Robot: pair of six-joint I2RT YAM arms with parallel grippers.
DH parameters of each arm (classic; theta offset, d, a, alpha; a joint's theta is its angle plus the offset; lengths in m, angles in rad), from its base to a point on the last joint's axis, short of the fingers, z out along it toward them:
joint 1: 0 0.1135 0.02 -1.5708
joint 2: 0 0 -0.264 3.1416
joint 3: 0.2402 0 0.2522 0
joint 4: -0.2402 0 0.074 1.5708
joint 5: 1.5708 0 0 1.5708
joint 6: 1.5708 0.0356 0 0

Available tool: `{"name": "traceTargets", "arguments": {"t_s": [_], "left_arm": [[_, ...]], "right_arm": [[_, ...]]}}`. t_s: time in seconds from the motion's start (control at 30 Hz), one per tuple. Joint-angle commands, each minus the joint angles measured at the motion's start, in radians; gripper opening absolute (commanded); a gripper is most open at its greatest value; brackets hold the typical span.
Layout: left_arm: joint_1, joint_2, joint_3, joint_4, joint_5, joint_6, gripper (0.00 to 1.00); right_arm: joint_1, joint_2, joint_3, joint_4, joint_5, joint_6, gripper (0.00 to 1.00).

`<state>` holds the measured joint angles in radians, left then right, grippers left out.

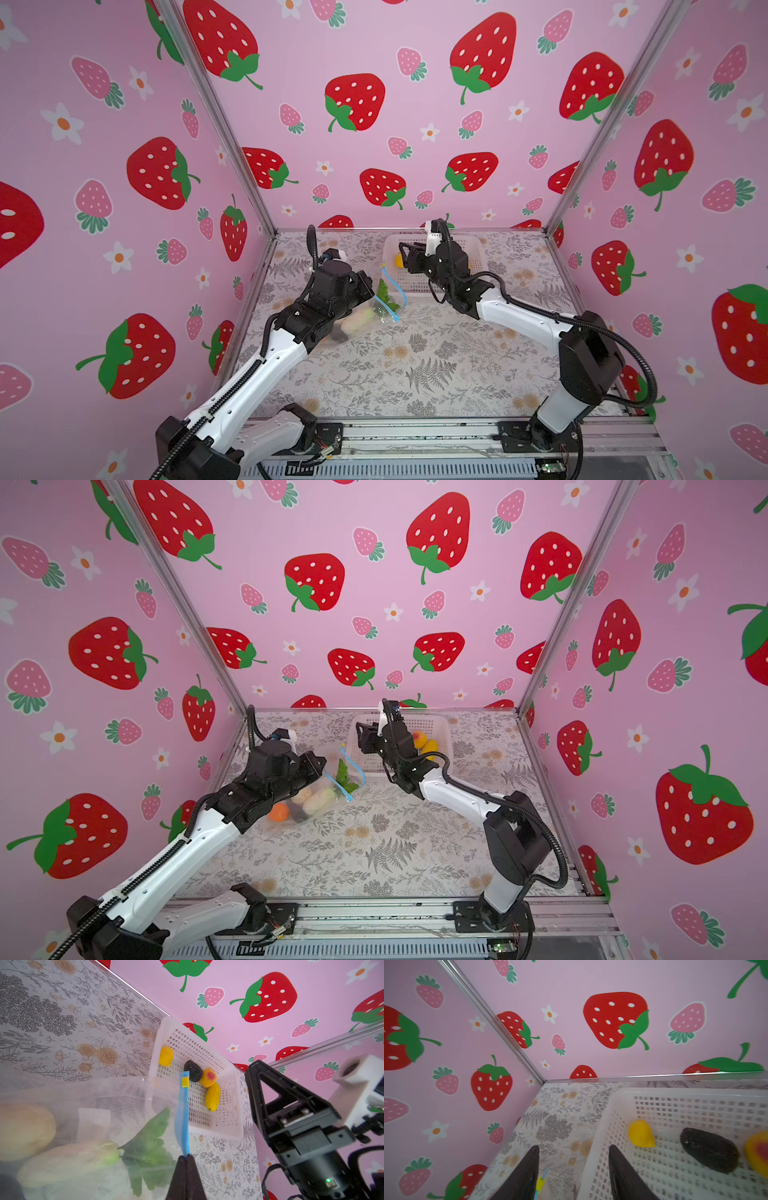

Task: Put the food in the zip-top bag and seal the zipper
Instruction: 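Move the right gripper back over the basket toward the dark eggplant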

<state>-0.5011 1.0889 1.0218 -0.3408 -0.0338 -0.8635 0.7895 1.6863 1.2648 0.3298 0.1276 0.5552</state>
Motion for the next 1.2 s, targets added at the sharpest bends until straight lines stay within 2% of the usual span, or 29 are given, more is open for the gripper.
{"name": "traceTargets", "arguments": {"t_s": [0.0,0.17,0.33,0.6,1.03,1.17], "left_arm": [[0.005,-0.005,-0.006,0.013,-0.008,0.006,0.0],[0.005,0.001,0.003,0.011,-0.011,0.012,0.0],[0.005,0.024,0.014,0.014,-0.003,0.014,0.0],[0.005,0.045,0.024,0.016,-0.003,0.016,0.0],[0.006,0.051,0.035,0.008,-0.002,0.019,0.0],[0.007,0.053,0.035,0.005,-0.001,0.021,0.0]], "right_arm": [[-0.053,0.02,0.005,-0.148,0.003,-0.149,0.59],[-0.153,0.061,0.007,-0.163,0.001,-0.202,0.6],[-0.201,0.159,0.106,-0.258,0.005,-0.251,0.6],[-0.237,0.309,0.282,-0.405,-0.052,-0.311,0.61],[-0.251,0.527,0.568,-0.647,-0.08,-0.402,0.73],[-0.251,0.584,0.64,-0.71,-0.103,-0.418,0.74]]}}
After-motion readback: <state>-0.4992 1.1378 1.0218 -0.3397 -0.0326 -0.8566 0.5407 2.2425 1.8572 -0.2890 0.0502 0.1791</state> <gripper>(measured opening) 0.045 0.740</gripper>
